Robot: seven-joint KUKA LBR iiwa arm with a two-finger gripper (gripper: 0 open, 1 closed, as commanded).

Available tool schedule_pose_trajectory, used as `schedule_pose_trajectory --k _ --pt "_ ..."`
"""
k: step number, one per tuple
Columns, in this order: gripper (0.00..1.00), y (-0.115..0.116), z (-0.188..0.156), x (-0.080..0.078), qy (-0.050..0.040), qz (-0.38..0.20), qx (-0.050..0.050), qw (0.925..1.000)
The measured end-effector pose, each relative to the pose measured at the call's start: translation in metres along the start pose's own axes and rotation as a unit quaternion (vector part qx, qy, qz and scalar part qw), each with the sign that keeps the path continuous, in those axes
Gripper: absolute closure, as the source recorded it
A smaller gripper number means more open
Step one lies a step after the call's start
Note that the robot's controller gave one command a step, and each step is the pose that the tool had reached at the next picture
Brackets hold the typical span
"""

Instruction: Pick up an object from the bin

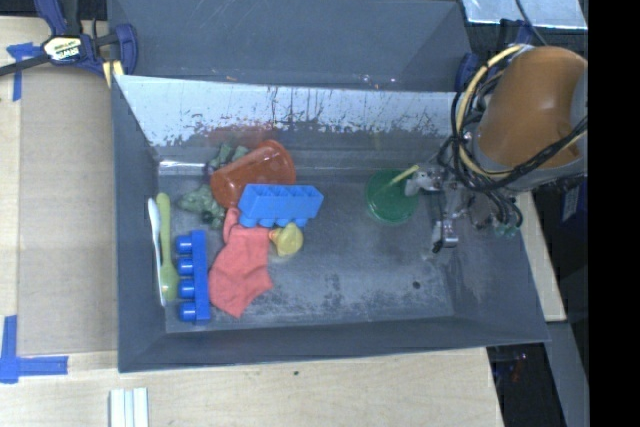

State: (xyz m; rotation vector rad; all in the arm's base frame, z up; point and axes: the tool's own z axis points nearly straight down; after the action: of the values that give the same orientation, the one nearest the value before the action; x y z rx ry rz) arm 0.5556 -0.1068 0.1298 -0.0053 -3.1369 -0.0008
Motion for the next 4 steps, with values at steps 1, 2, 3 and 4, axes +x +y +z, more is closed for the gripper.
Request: schedule_pose_trajectory --k 1,2,3,4 --pt "0.00 0.000 -0.004 -0.002 -0.0041 -0.002 0.001 1.0000" --pt "0.00 -0.023 0.061 -0.071 -0.0045 -0.054 0.001 0.9985" --pt "0.00 -0.012 -0.015 -0.074 -0.0137 -0.095 0.003 0.9953" --pt "0.00 -0.041 0.028 -0.072 -0.0013 0.021 0.000 0.9998"
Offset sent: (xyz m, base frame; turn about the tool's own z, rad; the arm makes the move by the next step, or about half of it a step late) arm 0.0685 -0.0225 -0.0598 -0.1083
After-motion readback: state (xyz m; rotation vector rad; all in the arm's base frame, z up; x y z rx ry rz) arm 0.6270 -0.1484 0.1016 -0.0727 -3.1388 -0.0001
